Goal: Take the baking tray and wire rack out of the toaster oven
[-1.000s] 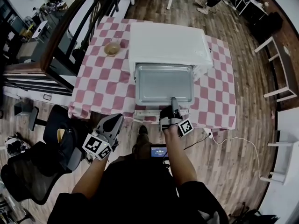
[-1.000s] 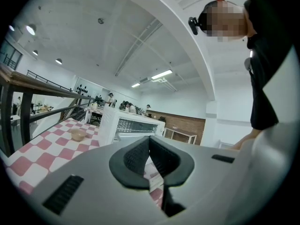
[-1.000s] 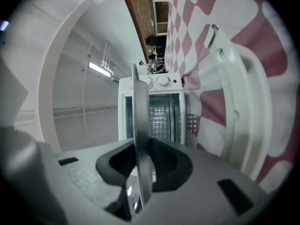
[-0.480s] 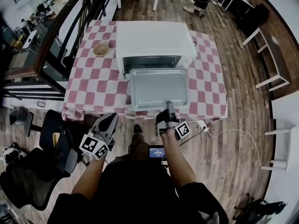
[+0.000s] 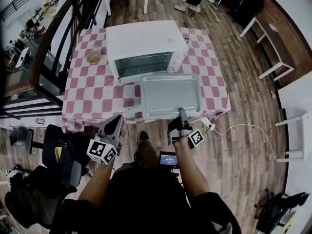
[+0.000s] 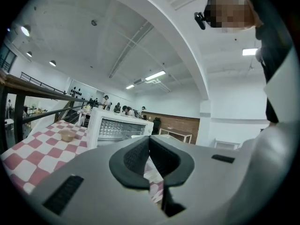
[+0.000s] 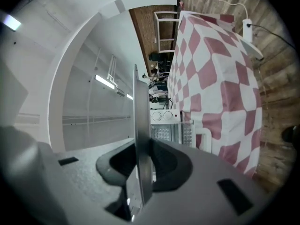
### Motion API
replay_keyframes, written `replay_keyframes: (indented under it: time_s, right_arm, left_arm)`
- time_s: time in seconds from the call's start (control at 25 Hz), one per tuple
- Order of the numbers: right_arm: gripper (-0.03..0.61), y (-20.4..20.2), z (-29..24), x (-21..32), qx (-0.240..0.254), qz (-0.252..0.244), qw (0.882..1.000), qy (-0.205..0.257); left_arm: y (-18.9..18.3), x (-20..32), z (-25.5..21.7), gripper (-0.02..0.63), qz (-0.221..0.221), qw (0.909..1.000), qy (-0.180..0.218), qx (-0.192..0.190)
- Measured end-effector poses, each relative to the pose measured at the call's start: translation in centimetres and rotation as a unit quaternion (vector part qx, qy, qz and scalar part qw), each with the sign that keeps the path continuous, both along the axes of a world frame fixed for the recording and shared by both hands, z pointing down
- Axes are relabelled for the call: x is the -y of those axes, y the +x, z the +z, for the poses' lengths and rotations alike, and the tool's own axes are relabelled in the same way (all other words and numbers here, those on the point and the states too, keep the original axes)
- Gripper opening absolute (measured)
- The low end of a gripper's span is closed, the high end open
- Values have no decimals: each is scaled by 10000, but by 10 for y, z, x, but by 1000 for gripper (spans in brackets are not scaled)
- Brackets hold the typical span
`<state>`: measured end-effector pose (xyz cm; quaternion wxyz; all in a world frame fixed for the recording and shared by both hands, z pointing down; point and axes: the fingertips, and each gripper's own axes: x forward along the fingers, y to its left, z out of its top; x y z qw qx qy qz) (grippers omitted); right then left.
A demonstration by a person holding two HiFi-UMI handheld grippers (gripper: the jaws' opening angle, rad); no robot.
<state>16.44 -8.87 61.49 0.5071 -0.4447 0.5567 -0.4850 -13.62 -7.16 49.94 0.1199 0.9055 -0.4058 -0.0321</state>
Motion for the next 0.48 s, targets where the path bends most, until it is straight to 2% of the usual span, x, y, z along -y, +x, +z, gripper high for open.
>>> replay_keyframes:
  time_s: [0.48]
  right_arm:
    - [75, 84, -11, -5, -57, 547, 9985, 40]
  left_arm:
    - [66, 22, -14, -8, 576, 9981, 206, 117]
